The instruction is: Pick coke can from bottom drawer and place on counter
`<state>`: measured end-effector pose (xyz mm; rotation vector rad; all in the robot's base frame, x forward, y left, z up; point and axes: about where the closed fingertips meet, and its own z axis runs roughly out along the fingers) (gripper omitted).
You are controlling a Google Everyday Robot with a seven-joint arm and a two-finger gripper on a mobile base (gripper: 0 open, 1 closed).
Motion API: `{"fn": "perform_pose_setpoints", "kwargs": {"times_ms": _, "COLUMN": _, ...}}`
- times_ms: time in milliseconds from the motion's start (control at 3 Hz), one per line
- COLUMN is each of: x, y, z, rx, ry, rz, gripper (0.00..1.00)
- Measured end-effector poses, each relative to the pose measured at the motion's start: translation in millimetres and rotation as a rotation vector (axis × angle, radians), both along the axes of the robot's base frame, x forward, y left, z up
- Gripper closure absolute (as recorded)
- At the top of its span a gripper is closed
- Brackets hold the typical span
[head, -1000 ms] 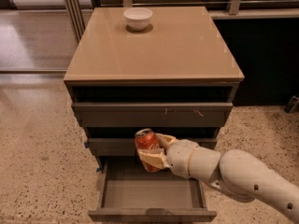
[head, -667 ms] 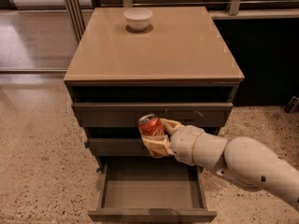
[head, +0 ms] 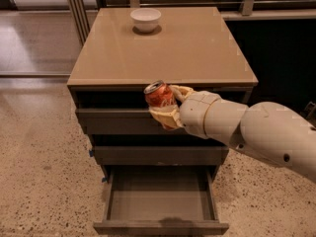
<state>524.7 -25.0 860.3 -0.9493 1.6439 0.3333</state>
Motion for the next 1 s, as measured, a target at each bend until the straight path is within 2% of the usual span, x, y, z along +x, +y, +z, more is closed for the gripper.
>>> {"fn": "perform_pose_setpoints", "kwargs": {"times_ms": 333, "x": -1, "y": 1, "z": 0, "rx": 0.003, "ry": 0.001, "rz": 0.000, "gripper": 1.00}}
{"fn": "perform_pose_setpoints", "kwargs": {"times_ms": 667, "x": 10, "y": -10, "z": 13, "rx": -0.015, "ry": -0.056, "rz": -0.053, "gripper": 1.00}}
{"fn": "perform_pose_setpoints", "kwargs": {"times_ms": 1000, "x": 35, "y": -28, "z": 30, "rx": -0.051, "ry": -0.126, "rz": -0.108, "gripper": 1.00}}
